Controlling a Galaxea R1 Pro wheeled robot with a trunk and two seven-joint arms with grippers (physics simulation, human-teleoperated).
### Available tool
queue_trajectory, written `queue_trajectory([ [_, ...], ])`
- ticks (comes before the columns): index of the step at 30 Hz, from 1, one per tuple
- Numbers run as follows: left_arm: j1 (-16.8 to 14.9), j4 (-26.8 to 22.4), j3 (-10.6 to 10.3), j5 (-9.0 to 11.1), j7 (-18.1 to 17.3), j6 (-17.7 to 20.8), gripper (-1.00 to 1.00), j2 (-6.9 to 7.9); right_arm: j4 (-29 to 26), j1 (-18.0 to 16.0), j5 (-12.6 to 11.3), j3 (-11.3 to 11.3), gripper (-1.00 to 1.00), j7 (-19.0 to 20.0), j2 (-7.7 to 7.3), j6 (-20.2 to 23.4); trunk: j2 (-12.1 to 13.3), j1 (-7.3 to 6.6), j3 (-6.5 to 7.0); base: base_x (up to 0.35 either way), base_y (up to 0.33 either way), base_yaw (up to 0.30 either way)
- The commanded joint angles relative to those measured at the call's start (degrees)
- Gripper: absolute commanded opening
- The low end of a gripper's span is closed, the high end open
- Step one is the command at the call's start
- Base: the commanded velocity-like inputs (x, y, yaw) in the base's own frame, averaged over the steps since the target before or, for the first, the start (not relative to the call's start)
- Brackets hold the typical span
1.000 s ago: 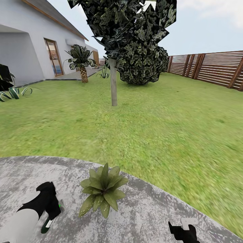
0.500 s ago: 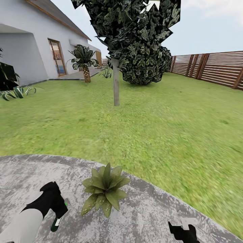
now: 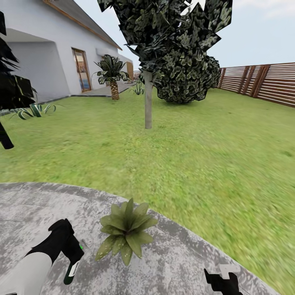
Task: Pick up the pesticide atomizer in the garden and spray insectifuge to fully cover both potted plants in the garden.
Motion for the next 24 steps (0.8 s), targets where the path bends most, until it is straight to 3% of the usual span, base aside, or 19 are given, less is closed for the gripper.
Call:
queue_trajectory([
  [1,-0.04,-0.09,0.25,-0.32,-0.41,0.52,-1.00,-0.02,-0.08,-0.06,0.28,-0.49,1.00,0.46,0.05,-0.22,-0.02,-0.02,-0.05,-0.104,-0.270,0.276],
  [10,-0.37,-0.08,0.37,-0.39,-0.38,0.68,-1.00,-0.02,-0.06,-0.03,0.28,-0.49,1.00,0.50,0.05,-0.22,-0.02,-0.02,-0.05,-0.121,-0.238,0.234],
  [14,-0.31,-0.07,-0.05,-0.42,-0.29,1.14,-1.00,-0.03,-0.15,-0.03,0.28,-0.49,1.00,0.47,0.05,-0.22,-0.02,-0.02,-0.05,0.000,-0.007,0.024],
  [22,-0.72,-0.17,-0.05,-0.46,-0.42,5.19,-1.00,-0.75,-0.07,-0.03,0.28,-0.49,1.00,0.47,0.05,-0.22,-0.02,-0.02,-0.05,0.051,-0.009,0.252],
  [24,-2.35,-0.23,-0.38,-1.31,-2.11,5.59,-1.00,-0.45,-0.10,-0.03,0.28,-0.51,1.00,0.48,0.05,-0.22,-0.02,-0.02,-0.05,0.053,-0.010,0.152],
])
